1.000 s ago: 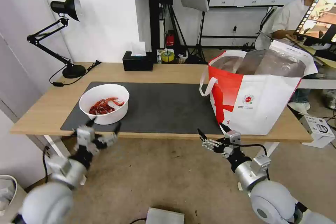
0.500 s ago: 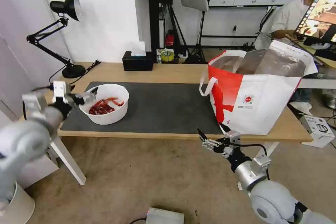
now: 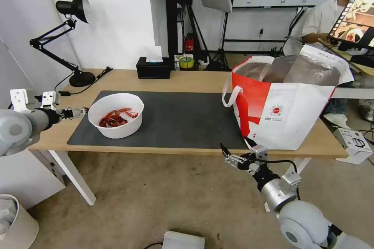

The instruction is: Pick up the trash from the table and place it into the takeout bag.

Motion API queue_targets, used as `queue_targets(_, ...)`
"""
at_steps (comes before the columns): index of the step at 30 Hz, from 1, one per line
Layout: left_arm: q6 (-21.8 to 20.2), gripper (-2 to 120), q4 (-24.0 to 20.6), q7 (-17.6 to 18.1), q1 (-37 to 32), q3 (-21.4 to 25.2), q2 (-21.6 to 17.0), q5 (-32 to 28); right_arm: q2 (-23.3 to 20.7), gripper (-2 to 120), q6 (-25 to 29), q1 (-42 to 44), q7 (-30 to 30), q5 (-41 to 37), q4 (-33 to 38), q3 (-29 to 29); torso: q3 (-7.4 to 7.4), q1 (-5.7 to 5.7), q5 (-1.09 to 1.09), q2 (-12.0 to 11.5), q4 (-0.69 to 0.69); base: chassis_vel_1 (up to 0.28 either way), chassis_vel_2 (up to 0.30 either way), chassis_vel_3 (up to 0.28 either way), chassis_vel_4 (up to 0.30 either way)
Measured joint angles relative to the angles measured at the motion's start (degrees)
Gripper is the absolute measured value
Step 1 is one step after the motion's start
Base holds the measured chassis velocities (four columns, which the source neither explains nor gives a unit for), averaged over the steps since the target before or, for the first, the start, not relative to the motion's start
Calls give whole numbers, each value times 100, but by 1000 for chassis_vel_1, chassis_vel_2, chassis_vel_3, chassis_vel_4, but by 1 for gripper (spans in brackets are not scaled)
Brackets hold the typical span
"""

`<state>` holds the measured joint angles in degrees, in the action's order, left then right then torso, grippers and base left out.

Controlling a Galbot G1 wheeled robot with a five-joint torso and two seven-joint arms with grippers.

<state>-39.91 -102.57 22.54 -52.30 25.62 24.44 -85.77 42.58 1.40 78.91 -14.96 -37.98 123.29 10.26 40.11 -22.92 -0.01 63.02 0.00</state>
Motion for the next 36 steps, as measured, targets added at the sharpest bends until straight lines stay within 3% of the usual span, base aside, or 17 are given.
queue_targets(13, -256, 100, 278, 18, 444, -251, -7, -922, 0, 100, 0, 0, 0, 0, 0, 0, 0, 0, 1, 0, 0, 0, 0, 0, 0)
queue_targets(23, -248, 100, 436, 168, 846, -824, 134, -900, 0, 100, 0, 0, 0, 0, 0, 0, 0, 0, 0, 0, -1, 0, 0, 0, 0)
queue_targets(36, -233, 100, 562, 138, 950, -1071, 250, -741, 0, 100, 1, 0, 0, 0, 0, 0, 0, 1, 0, 0, 0, 0, 0, 0, 0)
